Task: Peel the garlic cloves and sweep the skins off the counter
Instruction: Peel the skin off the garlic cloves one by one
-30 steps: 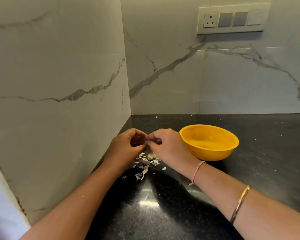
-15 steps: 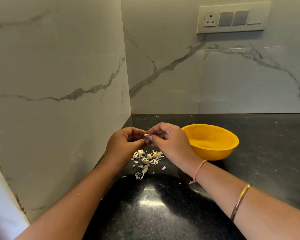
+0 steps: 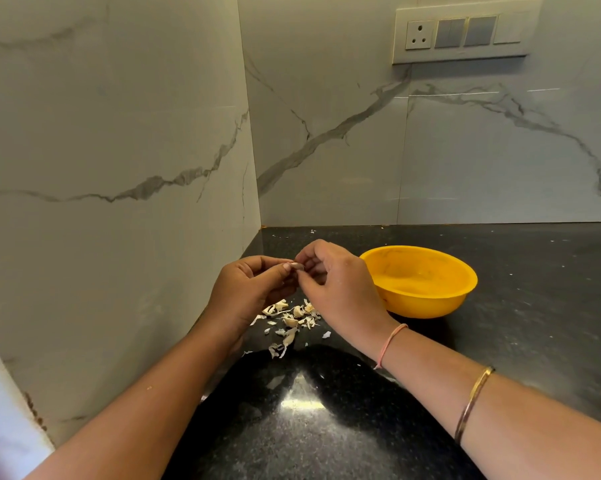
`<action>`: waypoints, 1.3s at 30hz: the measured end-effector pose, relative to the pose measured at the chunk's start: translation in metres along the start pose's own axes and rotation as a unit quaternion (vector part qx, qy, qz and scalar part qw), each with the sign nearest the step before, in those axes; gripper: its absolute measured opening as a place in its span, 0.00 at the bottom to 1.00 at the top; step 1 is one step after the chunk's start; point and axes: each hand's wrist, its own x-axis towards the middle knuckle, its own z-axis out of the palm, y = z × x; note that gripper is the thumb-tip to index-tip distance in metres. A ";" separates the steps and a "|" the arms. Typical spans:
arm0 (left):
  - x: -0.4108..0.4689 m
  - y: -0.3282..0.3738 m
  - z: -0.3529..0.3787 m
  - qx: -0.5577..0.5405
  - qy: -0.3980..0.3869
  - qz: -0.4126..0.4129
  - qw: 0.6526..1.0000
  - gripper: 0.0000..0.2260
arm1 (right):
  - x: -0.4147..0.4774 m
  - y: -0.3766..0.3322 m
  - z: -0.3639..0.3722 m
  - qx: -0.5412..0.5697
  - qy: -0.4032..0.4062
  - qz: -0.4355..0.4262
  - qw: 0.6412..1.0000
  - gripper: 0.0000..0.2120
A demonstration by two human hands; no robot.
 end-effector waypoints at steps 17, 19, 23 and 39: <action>-0.005 0.005 0.003 -0.052 0.018 -0.043 0.998 0.03 | 0.002 0.002 -0.003 -0.072 -0.015 -0.106 0.992 0.06; -0.006 0.005 0.005 -0.075 0.020 -0.056 0.995 0.05 | 0.002 0.001 -0.004 -0.077 -0.019 -0.122 0.989 0.06; -0.008 0.005 0.005 -0.068 0.026 -0.061 0.995 0.07 | 0.001 -0.001 -0.003 -0.090 -0.031 -0.134 0.986 0.07; -0.007 0.000 0.006 -0.015 0.067 -0.032 0.997 0.06 | 0.000 -0.004 0.003 -0.045 -0.006 -0.097 0.994 0.07</action>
